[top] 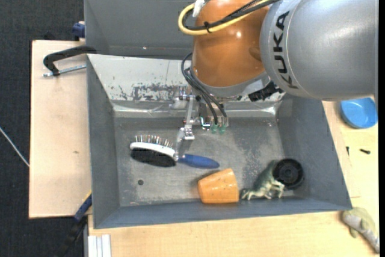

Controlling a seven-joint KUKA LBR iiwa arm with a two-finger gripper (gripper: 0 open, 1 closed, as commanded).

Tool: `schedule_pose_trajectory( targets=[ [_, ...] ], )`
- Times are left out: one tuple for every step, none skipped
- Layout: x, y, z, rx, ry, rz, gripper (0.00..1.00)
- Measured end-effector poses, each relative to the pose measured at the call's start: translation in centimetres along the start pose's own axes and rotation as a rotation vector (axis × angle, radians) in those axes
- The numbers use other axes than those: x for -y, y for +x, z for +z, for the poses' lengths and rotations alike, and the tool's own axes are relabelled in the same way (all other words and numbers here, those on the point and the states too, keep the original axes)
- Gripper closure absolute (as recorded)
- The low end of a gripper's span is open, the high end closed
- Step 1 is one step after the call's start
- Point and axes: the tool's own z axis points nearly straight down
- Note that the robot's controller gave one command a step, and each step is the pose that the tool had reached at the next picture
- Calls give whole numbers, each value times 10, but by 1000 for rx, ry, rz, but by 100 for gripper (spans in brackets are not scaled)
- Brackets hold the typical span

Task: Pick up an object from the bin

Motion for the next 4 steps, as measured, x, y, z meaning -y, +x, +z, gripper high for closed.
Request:
schedule_pose_trajectory(
  targets=[
    [-43,38,132,22,-5,-102,0],
    [-65,44,146,16,0,-368,0],
    [-4,47,146,15,-3,-319,0],
    [-6,47,146,17,-3,-320,100]
  ],
)
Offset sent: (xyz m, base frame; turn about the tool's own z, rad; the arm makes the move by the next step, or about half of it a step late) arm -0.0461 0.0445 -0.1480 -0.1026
